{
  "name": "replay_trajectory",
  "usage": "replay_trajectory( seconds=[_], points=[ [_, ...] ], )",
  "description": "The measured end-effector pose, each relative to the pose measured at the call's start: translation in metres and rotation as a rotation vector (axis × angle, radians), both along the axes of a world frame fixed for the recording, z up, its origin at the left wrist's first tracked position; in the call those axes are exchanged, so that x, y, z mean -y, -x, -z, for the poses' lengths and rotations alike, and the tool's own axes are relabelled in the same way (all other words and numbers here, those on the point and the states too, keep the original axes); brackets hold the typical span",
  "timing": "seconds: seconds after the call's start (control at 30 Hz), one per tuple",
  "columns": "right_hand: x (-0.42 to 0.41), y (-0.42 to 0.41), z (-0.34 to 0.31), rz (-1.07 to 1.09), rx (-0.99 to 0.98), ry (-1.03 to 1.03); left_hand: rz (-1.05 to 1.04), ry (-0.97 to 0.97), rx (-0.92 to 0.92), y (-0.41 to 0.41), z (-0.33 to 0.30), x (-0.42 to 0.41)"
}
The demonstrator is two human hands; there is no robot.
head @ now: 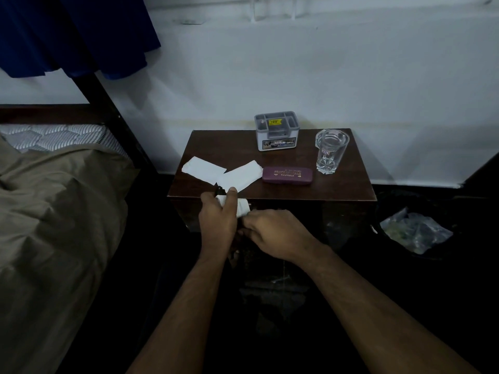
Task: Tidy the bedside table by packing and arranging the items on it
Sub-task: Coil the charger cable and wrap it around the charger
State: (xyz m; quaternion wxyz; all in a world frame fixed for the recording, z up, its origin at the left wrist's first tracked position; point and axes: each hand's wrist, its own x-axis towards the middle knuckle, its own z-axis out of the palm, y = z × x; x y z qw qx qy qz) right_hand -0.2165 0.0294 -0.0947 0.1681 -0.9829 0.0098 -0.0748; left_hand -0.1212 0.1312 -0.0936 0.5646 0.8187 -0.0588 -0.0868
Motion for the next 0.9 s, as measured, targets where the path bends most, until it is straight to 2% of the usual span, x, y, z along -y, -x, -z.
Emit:
replay_trajectory(
  seconds=[0.1, 0.23, 0.3, 0.47, 0.7, 0.9],
  points=[
    [0.003, 0.002, -0.005, 0.005, 0.156, 0.062, 0.042, 0.029, 0.004, -0.001, 0.001, 0.001],
    [0.013, 0.006, -0.005, 0.074, 0.334, 0.033, 0.154, 0.125, -0.072, -0.001, -0.003, 0.0],
    [0.017, 0.008, -0.006, 0.121, 0.383, -0.002, 0.223, 0.175, -0.122, 0.002, -0.006, 0.001],
    [0.021, 0.009, -0.01, 0.205, 0.422, -0.077, 0.395, 0.154, -0.168, 0.005, -0.006, 0.004],
    [0.027, 0.012, -0.018, 0.308, 0.444, -0.415, 0.509, 0.313, -0.32, 0.012, -0.016, 0.003],
    [0.036, 0.007, -0.015, 0.364, 0.456, -0.746, 0.711, 0.361, -0.263, 0.017, -0.014, -0.001]
  ],
)
